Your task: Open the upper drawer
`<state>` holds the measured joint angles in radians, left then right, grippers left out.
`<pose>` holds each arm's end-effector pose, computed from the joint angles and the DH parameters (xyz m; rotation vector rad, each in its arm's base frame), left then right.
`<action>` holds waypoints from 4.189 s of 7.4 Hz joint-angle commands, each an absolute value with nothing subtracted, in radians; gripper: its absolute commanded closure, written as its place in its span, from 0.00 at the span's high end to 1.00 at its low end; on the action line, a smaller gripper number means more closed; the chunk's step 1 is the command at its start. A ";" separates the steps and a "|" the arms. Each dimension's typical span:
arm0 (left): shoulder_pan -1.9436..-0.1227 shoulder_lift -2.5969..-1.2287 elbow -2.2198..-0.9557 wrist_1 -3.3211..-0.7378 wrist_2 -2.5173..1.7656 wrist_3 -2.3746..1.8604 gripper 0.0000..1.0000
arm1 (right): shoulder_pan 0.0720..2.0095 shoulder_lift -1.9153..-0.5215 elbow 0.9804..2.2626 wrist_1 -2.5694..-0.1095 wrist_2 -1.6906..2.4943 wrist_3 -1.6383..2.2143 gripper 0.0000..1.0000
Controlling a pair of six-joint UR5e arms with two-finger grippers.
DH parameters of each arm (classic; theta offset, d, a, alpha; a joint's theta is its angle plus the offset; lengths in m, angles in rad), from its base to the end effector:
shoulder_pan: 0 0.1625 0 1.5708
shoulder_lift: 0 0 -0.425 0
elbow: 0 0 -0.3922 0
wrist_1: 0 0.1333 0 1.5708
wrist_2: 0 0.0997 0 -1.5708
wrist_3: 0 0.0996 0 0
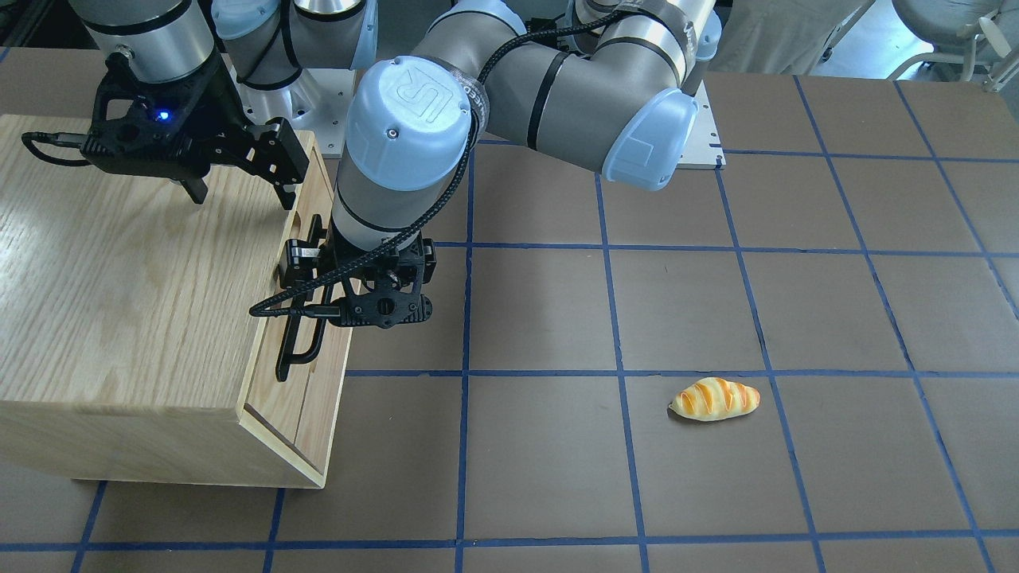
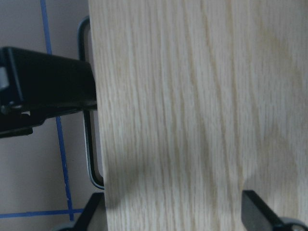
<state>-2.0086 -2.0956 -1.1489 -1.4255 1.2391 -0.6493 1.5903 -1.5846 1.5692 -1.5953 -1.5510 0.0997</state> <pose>-0.4497 -0.5698 0.4002 0.2887 -2.8149 -0.1936 0.1448 -0.4871 0.4980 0.1244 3.1164 -0.0603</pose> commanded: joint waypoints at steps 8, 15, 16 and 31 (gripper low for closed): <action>-2.005 -2.109 -1.160 -1.425 1.268 -0.594 1.00 | 1.591 -1.585 1.569 -1.595 -1.551 0.100 1.00; -1.976 -2.086 -1.163 -1.436 1.331 -0.523 1.00 | 1.591 -1.585 1.569 -1.595 -1.551 0.100 1.00; -1.974 -2.091 -1.164 -1.436 1.335 -0.519 1.00 | 1.591 -1.585 1.569 -1.595 -1.552 0.100 1.00; -1.876 -2.065 -1.170 -1.506 1.376 -0.378 1.00 | 1.591 -1.585 1.569 -1.595 -1.552 0.100 1.00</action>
<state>-1.8888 -2.0698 -1.1705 -1.4927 1.3746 -0.3945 1.5907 -1.5846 1.5693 -1.5953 -1.5523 0.0997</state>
